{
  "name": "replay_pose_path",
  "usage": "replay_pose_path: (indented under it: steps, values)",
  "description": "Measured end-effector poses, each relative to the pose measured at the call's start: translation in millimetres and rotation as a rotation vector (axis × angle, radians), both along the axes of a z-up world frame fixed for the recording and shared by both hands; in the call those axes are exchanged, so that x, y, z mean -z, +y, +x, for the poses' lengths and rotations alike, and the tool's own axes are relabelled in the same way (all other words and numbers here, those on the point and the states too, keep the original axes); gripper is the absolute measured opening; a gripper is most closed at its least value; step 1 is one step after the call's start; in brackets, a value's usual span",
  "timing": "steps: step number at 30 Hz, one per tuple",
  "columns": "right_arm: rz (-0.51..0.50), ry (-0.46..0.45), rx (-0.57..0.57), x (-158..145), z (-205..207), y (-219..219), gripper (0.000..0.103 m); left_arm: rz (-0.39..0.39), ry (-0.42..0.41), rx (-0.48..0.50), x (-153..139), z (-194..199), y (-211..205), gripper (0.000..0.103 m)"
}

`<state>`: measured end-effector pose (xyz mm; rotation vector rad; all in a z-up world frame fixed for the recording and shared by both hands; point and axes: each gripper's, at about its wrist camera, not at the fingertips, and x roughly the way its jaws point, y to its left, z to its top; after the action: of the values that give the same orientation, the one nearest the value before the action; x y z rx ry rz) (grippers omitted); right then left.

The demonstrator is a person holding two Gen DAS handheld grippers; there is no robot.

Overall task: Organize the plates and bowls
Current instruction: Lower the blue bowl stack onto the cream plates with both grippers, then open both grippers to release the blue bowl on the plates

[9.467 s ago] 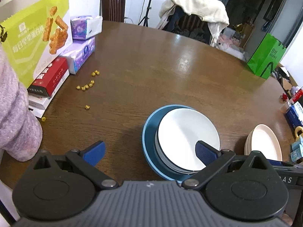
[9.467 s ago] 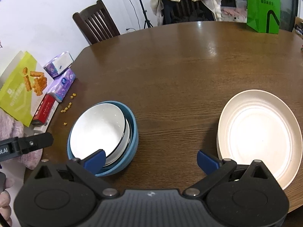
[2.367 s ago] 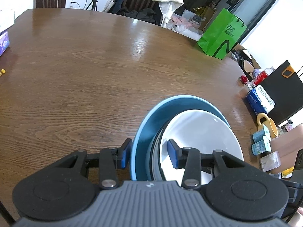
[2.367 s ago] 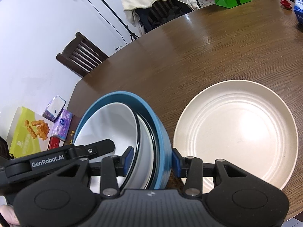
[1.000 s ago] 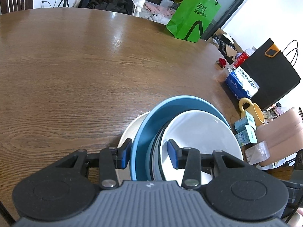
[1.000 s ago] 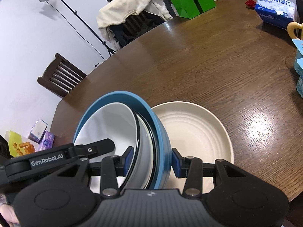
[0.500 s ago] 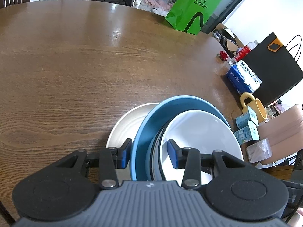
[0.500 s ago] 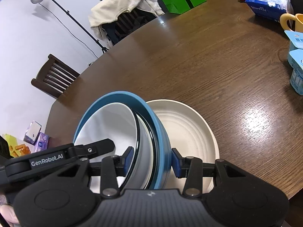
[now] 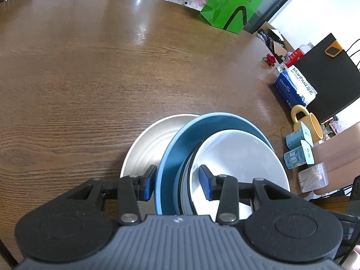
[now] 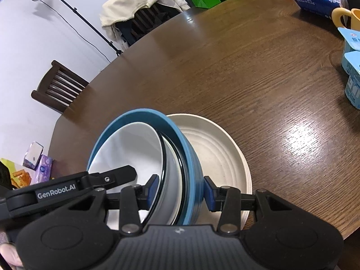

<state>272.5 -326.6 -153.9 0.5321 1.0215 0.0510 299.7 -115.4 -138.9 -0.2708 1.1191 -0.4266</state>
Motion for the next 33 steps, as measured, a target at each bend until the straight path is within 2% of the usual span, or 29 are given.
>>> replay_pose_path:
  steps: [18,24,27,29,31,33]
  values:
    - [0.019,0.014,0.001,11.5,6.6,-5.6,0.041,0.008,0.013,-0.003,7.5,5.1,-6.0,0.04]
    - [0.008,0.021,0.002,10.9,6.6,-4.1,0.042,-0.008,0.014,-0.006,6.9,4.6,-4.8,0.046]
    - [-0.003,0.012,-0.004,6.7,4.9,-6.3,0.043,-0.003,-0.001,-0.008,3.4,4.0,-4.0,0.055]
    - [-0.013,0.0,-0.008,3.1,3.4,-6.4,0.043,-0.008,-0.018,-0.006,-1.1,2.2,-2.0,0.066]
    - [-0.015,-0.018,-0.016,-1.4,0.9,-7.3,0.049,-0.014,-0.04,-0.003,-6.7,-0.2,0.1,0.076]
    - [-0.025,-0.038,-0.026,-7.9,-1.6,-7.3,0.055,-0.018,-0.059,-0.002,-12.2,-2.6,3.1,0.081]
